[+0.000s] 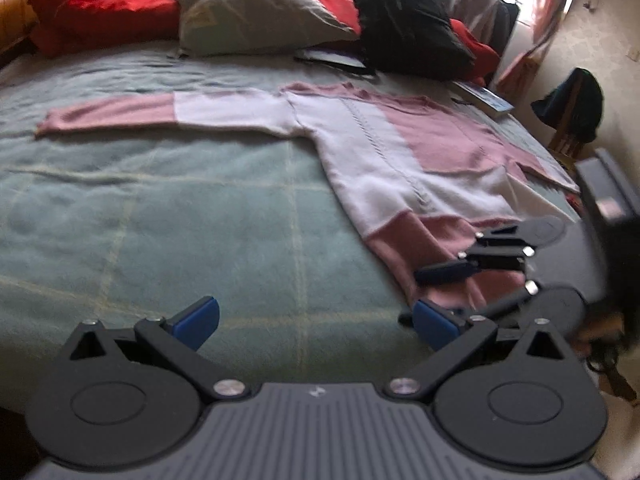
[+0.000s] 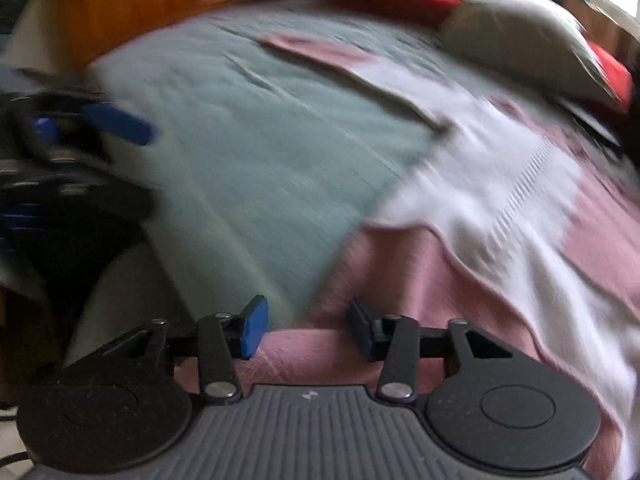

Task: Fold clothes

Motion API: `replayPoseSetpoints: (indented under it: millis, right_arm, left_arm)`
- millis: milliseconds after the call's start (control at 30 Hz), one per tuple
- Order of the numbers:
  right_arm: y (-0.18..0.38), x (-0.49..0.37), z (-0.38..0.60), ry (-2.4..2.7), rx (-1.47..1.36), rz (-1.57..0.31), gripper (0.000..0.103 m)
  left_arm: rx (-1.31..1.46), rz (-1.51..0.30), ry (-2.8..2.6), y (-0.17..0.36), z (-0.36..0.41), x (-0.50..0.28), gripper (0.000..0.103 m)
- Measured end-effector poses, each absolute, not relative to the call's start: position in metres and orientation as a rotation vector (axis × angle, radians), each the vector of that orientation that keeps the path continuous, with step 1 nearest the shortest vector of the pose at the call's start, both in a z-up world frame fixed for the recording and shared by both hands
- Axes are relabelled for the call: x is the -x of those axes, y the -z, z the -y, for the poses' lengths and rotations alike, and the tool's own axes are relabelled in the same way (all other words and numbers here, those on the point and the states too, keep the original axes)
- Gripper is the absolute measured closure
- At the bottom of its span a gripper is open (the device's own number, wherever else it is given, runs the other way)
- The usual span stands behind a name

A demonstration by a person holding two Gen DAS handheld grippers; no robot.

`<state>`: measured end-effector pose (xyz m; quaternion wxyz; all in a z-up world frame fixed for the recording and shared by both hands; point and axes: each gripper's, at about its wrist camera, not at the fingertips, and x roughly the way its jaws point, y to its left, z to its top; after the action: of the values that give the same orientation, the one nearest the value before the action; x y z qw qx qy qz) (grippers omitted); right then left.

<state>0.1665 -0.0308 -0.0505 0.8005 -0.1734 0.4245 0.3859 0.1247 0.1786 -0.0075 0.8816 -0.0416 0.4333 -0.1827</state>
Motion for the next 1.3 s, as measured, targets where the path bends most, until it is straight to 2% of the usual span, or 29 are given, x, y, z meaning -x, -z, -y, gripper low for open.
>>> replayPoseSetpoints:
  millis: [167, 400, 433, 500, 567, 733, 933, 1133, 1300]
  right_arm:
    - [0.052, -0.171, 0.046, -0.793, 0.306, -0.951, 0.059]
    - [0.057, -0.168, 0.021, -0.734, 0.41, -0.939, 0.059]
    - [0.057, -0.167, 0.017, -0.73, 0.436, -0.933, 0.062]
    - [0.056, -0.169, 0.014, -0.72, 0.466, -0.928, 0.076]
    - [0.054, -0.178, 0.019, -0.717, 0.432, -0.954, 0.083]
    - [0.048, -0.204, 0.036, -0.749, 0.222, -1.057, 0.088]
    - [0.035, -0.215, 0.03, -0.855, 0.062, -1.08, 0.092]
    - [0.02, -0.215, 0.014, -0.922, 0.034, -1.028, 0.092]
    - [0.007, -0.207, 0.04, -0.862, 0.083, -0.94, 0.08]
  left_arm:
    - [0.024, -0.934, 0.554, 0.014, -0.152, -0.116, 0.001]
    - [-0.065, -0.941, 0.668, 0.019, -0.122, -0.105, 0.001]
    - [-0.063, -0.94, 0.666, 0.019, -0.122, -0.104, 0.001]
    - [-0.053, -0.938, 0.655, 0.02, -0.125, -0.103, 0.001]
    - [-0.044, -0.937, 0.645, 0.022, -0.129, -0.101, 0.001]
    - [-0.002, -0.925, 0.63, 0.021, -0.141, -0.097, 0.001]
    - [0.012, -0.913, 0.607, 0.018, -0.146, -0.098, 0.001]
    - [0.032, -0.903, 0.576, 0.015, -0.154, -0.098, 0.001]
    - [0.083, -0.892, 0.568, 0.016, -0.162, -0.103, 0.001]
